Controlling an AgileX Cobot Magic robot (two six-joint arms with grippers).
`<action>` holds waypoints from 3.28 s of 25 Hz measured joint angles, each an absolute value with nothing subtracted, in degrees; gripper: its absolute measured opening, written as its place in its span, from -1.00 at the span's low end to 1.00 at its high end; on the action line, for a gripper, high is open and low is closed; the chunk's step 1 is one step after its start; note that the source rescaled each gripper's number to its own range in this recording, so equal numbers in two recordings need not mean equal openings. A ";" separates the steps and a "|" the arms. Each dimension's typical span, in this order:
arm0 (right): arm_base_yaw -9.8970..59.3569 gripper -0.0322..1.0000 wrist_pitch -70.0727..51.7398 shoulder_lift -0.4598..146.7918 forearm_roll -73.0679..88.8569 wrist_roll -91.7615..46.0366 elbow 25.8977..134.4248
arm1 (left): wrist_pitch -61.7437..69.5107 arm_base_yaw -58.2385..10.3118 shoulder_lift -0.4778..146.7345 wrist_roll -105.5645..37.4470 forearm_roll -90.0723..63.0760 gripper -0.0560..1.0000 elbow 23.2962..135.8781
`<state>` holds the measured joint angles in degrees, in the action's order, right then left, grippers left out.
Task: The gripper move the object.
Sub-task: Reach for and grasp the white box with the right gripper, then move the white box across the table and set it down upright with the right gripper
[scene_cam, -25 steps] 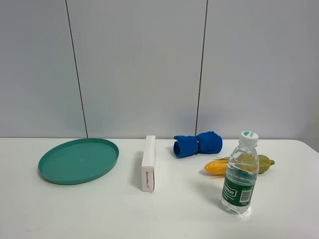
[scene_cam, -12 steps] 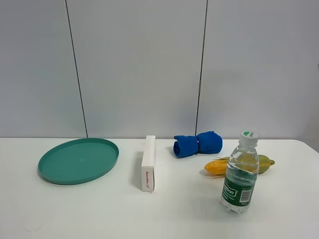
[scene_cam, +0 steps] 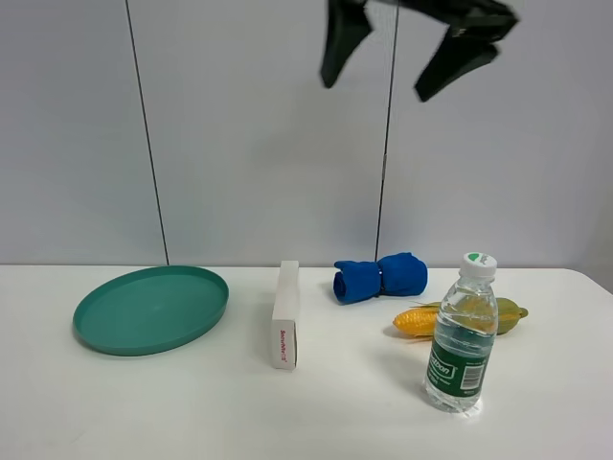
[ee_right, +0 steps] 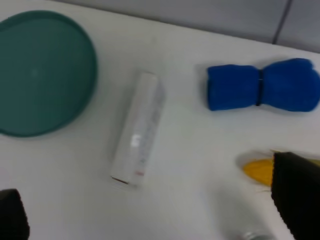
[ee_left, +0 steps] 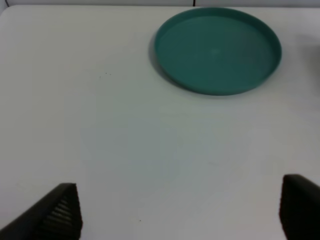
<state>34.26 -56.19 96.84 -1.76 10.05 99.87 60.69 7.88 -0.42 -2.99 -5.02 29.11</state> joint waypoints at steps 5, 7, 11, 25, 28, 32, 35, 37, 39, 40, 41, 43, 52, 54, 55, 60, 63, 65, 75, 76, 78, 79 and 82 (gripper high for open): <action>38.37 1.00 -63.58 111.92 -4.78 17.47 114.90 | 60.69 7.88 -0.42 -2.99 -5.02 1.00 29.11; 39.65 1.00 -67.27 119.00 -6.29 20.95 122.22 | 60.69 7.88 -0.42 -2.99 -5.02 1.00 29.11; 40.38 1.00 -68.80 132.82 -7.44 24.04 132.55 | 60.69 7.88 -0.42 -2.99 -5.02 1.00 29.11; 38.84 1.00 -69.72 141.11 -9.88 28.21 133.55 | 60.67 7.88 -0.42 -2.99 -5.02 1.00 29.11; 37.98 1.00 -69.66 142.79 -9.88 28.73 133.66 | 60.67 7.88 -0.42 -2.99 -5.02 1.00 29.11; 37.66 1.00 -69.66 144.56 -9.82 28.73 133.66 | 60.67 7.88 -0.42 -2.99 -5.02 1.00 29.11; 37.61 1.00 -69.66 145.50 -9.68 28.73 133.66 | 60.67 7.88 -0.42 -2.99 -5.02 1.00 29.11; 37.60 1.00 -69.60 145.86 -9.33 28.63 133.66 | 60.67 7.88 -0.42 -2.99 -5.02 1.00 29.11; 37.54 1.00 -69.54 146.12 -9.16 28.58 133.66 | 60.67 7.88 -0.42 -2.99 -5.02 1.00 29.11; 37.42 1.00 -69.50 146.40 -9.09 28.46 133.66 | 60.67 7.88 -0.42 -2.99 -5.02 1.00 29.11; 37.35 1.00 -69.36 146.74 -9.03 27.67 133.66 | 60.67 7.88 -0.42 -2.99 -5.02 1.00 29.11; 37.23 1.00 -68.82 147.46 -8.67 26.69 133.66 | 60.67 7.88 -0.42 -2.99 -5.02 1.00 29.11; 36.95 0.41 -65.17 149.03 -7.74 25.53 133.66 | 60.67 7.88 -0.42 -2.99 -5.04 1.00 29.11; 36.95 0.22 -65.17 149.56 -7.46 25.48 133.66 | 60.67 7.88 -0.42 -2.99 -5.04 1.00 29.11; 36.89 0.06 -65.23 149.87 -7.19 25.48 133.66 | 60.67 7.88 -0.42 -2.99 -5.04 1.00 29.11; 36.85 -0.92 -65.90 150.29 -7.06 24.43 133.74 | 60.67 7.88 -0.42 -2.99 -5.04 1.00 29.11; 36.85 -0.94 -66.84 150.05 -7.00 21.96 133.74 | 60.67 7.88 -0.42 -2.99 -5.04 1.00 29.11; 36.85 -0.94 -67.85 149.35 -7.00 20.08 133.81 | 60.67 7.88 -0.42 -2.99 -5.04 1.00 29.11; 37.24 -0.94 -68.78 136.24 -2.35 -3.61 133.86 | 60.67 7.88 -0.42 -2.99 -5.04 1.00 29.11; 37.63 -0.94 -68.93 135.01 -1.45 -8.58 133.86 | 60.67 7.88 -0.42 -2.99 -5.04 1.00 29.11; 39.28 -0.94 -69.66 132.68 1.03 -21.67 133.97 | 60.67 7.88 -0.42 -2.99 -5.04 1.00 29.11; 40.23 -0.94 -69.87 131.97 2.18 -27.04 134.03 | 60.67 7.88 -0.42 -2.99 -5.04 1.00 29.11; 43.97 -0.94 -69.92 130.85 6.72 -42.31 134.03 | 60.67 7.88 -0.42 -2.99 -5.04 1.00 29.11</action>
<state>43.97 -69.92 130.85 6.72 -42.31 134.03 60.67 7.88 -0.42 -2.99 -5.04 29.11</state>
